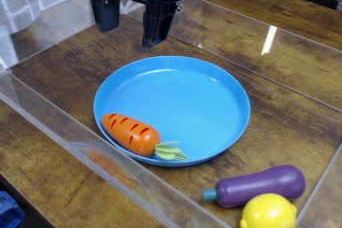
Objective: Remove the carrot from the blue tray and put it on the table
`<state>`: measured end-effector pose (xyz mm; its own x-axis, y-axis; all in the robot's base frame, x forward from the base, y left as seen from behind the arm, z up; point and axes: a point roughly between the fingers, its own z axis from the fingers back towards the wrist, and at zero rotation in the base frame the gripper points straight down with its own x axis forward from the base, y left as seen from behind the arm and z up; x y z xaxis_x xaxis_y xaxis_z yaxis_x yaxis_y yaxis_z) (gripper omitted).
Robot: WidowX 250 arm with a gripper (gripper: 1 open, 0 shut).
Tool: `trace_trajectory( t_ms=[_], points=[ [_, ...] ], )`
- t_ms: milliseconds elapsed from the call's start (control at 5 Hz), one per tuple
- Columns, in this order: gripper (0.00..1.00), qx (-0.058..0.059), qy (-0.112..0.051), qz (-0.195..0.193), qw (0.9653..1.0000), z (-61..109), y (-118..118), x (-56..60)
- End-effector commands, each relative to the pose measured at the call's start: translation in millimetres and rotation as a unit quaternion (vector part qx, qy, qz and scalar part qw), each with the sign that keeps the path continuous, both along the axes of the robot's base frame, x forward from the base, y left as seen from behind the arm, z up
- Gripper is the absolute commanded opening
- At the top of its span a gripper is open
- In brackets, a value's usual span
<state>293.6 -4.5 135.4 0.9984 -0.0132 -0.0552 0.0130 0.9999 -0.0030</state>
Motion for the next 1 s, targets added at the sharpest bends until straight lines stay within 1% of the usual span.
trace_trajectory(
  t_ms=[0, 200, 400, 600, 800],
  points=[
    [1.0, -0.001, 0.004, -0.021, 0.9998, -6.1, -4.3, -4.0],
    [1.0, -0.002, 0.005, -0.059, 0.9983, -13.0, -11.1, -11.4],
    [1.0, 0.001, -0.003, -0.135, 0.9908, -23.3, -26.3, -26.1],
    [1.0, 0.009, -0.008, -0.204, 0.9789, -43.8, -44.7, -36.4],
    [1.0, 0.029, -0.011, -0.28, 0.9596, -61.6, -65.5, -35.8]
  ],
)
